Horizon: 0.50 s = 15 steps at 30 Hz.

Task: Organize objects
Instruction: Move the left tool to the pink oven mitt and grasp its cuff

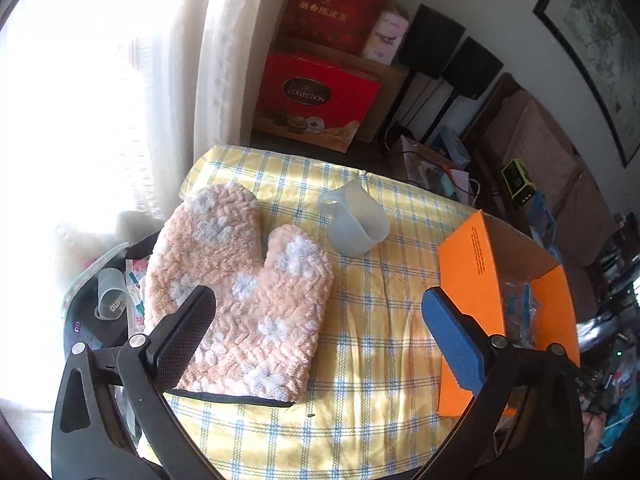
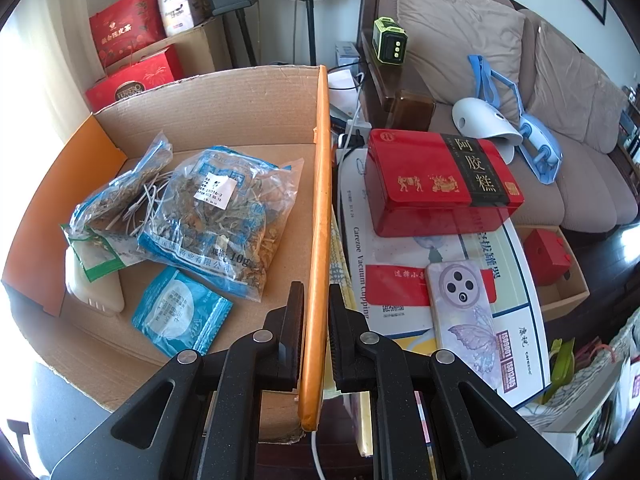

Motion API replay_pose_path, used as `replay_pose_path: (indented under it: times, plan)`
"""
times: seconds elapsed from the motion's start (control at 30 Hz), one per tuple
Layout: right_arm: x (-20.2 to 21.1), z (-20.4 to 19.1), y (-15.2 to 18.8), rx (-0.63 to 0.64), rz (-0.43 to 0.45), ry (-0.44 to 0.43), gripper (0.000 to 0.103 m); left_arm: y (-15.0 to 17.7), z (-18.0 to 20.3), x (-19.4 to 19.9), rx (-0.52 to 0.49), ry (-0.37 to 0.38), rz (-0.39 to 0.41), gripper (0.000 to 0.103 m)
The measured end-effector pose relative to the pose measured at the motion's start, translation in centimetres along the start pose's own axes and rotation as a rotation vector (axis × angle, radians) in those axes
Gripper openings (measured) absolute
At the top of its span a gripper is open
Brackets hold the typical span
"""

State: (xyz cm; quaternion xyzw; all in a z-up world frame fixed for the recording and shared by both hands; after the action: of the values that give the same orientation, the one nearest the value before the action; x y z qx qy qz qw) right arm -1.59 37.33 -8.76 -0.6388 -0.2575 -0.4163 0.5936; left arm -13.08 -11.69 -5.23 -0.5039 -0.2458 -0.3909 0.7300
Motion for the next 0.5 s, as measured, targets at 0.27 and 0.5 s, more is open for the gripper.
replay_pose_path:
  times: [0.27,0.5]
  plan:
    - [0.0,-0.1,0.1,0.0,-0.001,0.006,0.011,1.9,-5.2,-2.3,0.003,-0.117,-0.068,0.103]
    - [0.1,-0.2,0.1,0.001,-0.002,0.009,0.011,4.5,-6.9,-5.6,0.015,-0.166,-0.141,0.103]
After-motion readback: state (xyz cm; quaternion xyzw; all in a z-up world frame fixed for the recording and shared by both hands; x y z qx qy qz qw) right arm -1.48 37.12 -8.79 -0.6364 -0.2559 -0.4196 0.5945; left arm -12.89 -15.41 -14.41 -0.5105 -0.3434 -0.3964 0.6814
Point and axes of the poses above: each gripper's, at about its wrist camera, not at the fingertips, and x roughly against the way its jaws point, z to its right, y to its underside, the point moved 4 cm from there along -x, roughly the way its jaws point, and after that the axes turned 5 degrees about y, right-handed, at the moved point
